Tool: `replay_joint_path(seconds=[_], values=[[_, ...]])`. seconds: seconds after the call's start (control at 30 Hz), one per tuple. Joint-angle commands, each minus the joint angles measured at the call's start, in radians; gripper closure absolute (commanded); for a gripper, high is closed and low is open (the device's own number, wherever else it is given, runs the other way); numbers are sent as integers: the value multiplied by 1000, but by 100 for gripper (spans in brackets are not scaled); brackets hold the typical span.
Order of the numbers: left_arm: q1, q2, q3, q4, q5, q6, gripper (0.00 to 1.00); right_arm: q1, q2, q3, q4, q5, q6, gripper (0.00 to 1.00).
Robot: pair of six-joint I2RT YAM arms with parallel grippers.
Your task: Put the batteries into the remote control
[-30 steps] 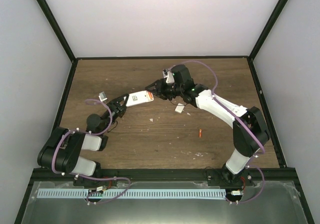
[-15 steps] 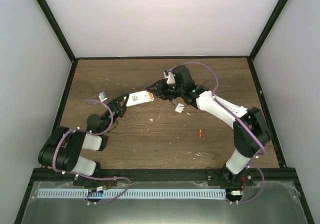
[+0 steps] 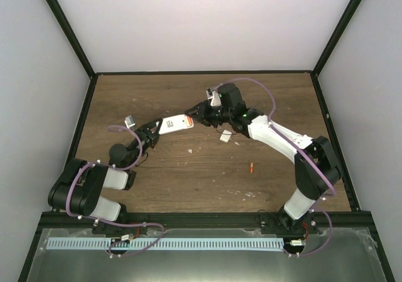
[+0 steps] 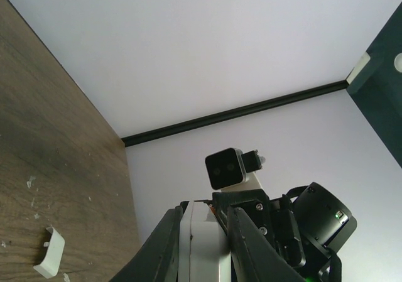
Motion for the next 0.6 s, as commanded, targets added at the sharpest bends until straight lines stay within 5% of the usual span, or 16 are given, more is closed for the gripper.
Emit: replay_joint_path(seconds=[0.0, 0.57], values=[[0, 6, 6, 88, -24, 18, 100, 5, -44, -11, 25, -51, -17, 78], [0, -8, 13, 88, -49, 4, 100, 30, -32, -38, 48, -105, -53, 78]])
